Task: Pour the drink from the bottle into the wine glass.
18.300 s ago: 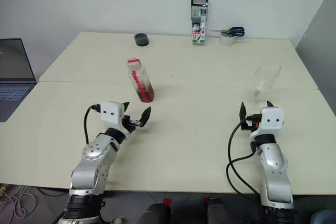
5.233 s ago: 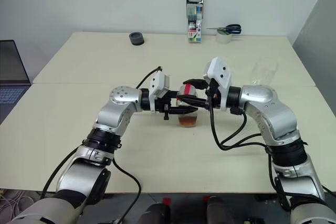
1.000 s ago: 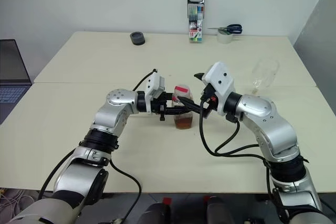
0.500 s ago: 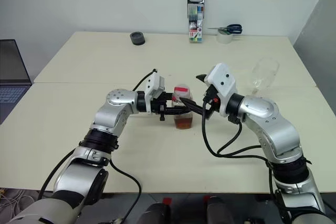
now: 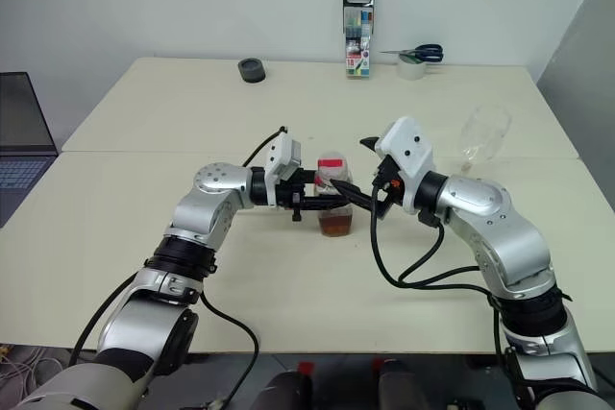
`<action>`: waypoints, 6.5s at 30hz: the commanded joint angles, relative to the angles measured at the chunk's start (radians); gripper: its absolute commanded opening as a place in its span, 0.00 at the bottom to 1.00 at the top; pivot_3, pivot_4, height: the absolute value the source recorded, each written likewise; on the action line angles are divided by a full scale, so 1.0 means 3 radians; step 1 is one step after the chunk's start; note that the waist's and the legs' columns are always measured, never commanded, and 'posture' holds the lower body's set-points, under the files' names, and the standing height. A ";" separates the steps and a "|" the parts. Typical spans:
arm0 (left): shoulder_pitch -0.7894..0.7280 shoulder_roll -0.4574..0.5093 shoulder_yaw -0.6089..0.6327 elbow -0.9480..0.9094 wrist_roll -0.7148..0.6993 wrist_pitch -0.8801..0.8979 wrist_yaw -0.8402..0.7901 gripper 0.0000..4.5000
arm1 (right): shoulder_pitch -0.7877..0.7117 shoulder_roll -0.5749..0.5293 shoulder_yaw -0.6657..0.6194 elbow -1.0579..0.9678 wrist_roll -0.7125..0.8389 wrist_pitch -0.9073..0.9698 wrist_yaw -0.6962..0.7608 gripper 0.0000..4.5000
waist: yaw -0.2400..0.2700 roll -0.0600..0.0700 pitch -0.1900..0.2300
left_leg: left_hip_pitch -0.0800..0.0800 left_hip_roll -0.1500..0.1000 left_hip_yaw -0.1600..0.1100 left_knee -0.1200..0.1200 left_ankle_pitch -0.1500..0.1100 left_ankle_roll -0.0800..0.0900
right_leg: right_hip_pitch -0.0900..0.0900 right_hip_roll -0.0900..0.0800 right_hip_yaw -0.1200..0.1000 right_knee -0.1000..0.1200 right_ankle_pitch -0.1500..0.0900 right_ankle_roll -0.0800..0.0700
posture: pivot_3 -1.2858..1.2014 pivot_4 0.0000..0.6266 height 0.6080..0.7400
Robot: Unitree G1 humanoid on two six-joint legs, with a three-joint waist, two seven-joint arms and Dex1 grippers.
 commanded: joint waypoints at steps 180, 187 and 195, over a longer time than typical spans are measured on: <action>0.2332 0.0525 0.1147 -0.1426 0.0226 -0.0143 0.2615 1.00 | 0.1757 0.0421 -0.0179 -0.0297 -0.0701 -0.0923 -0.0590 1.00 | 0.0087 -0.0014 -0.0009 | 0.0010 0.0004 0.0000 -0.0003 -0.0005 0.0013 | 0.0005 -0.0002 0.0003 -0.0001 0.0000 0.0000 | 0.52 0.24 1.00; 0.2291 0.0508 0.0961 -0.1766 0.0006 0.0072 0.2245 1.00 | 0.2038 0.0776 -0.0577 -0.0262 -0.0710 -0.0985 -0.1102 1.00 | 0.0087 -0.0014 -0.0010 | 0.0011 0.0004 0.0002 -0.0004 -0.0005 0.0014 | 0.0008 -0.0002 0.0002 -0.0001 0.0000 0.0000 | 0.52 0.24 1.00; 0.1755 0.0643 0.0550 -0.1930 -0.0190 0.0285 0.1540 1.00 | 0.1721 0.1057 -0.1011 0.0081 -0.0640 -0.0849 -0.1557 1.00 | 0.0080 -0.0013 -0.0009 | 0.0014 0.0005 0.0012 -0.0004 -0.0005 0.0013 | 0.0008 0.0003 0.0003 0.0001 0.0000 0.0000 | 0.52 0.24 1.00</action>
